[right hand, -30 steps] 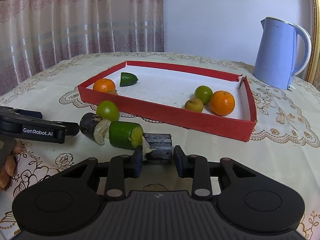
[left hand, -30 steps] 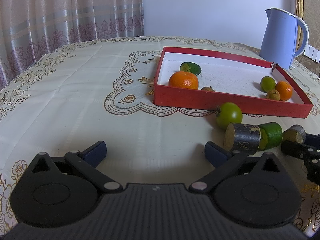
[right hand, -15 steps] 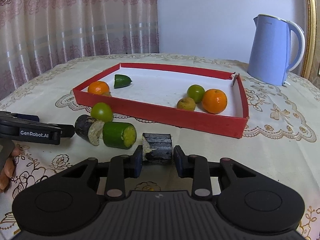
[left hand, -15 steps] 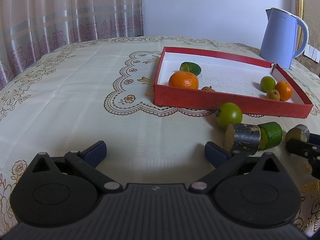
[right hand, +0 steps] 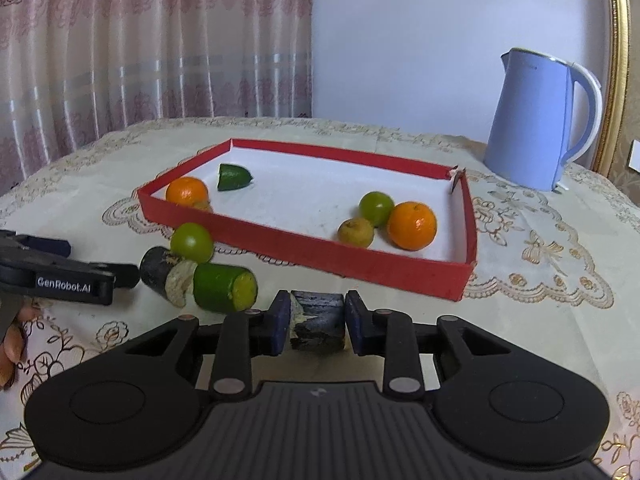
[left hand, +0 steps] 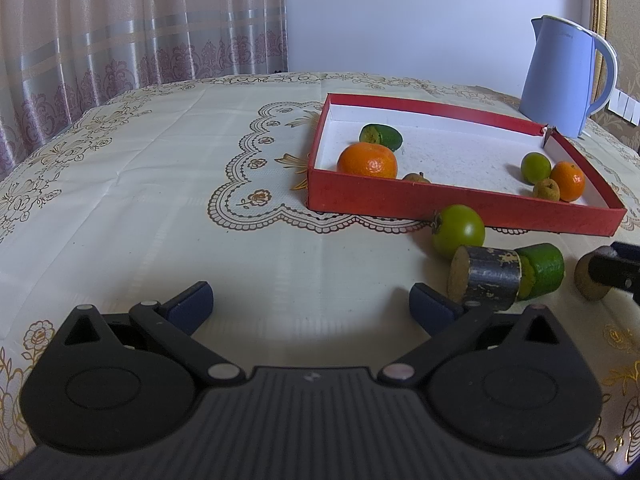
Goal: Organize fruits
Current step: 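Lift the dark piece with the right gripper and carry it over the tray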
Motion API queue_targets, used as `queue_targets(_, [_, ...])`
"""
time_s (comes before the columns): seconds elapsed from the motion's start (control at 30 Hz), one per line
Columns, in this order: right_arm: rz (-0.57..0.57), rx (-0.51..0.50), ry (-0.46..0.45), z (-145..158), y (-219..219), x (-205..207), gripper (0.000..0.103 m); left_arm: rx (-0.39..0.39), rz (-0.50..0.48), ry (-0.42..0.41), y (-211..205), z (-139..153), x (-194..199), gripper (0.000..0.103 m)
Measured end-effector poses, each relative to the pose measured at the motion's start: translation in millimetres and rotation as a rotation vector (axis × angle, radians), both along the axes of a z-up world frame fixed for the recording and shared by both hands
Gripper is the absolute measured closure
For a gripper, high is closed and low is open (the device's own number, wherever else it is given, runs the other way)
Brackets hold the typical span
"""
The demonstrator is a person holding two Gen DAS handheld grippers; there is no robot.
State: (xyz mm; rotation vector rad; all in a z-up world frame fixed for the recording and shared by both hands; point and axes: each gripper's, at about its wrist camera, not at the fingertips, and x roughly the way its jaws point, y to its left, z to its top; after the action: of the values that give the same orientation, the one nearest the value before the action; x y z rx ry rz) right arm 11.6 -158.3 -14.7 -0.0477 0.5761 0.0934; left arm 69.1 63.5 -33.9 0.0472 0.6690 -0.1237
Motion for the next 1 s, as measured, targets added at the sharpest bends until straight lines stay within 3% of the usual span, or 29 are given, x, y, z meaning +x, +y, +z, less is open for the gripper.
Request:
queue_targets(0.23, [-0.015, -0.002, 0.024, 0, 1, 1, 0.073, 0.000, 0.000, 0.000, 0, 0, 0, 0.000])
queue_targets(0.37, [-0.037, -0.018, 0.065, -7, 2, 5, 0.060, 0.000, 0.000, 0.000, 0, 0, 0, 0.000])
queue_targets(0.5, [-0.050, 0.007, 0.056, -13, -3, 6, 0.061, 0.000, 0.000, 0.000, 0, 0, 0, 0.000])
queue_targets(0.6, [-0.045, 0.013, 0.044, -13, -3, 6, 0.070, 0.000, 0.000, 0.000, 0, 0, 0, 0.000])
queue_targets(1.0, [-0.044, 0.014, 0.015, -6, -6, 0, 0.071, 0.000, 0.000, 0.000, 0, 0, 0, 0.000])
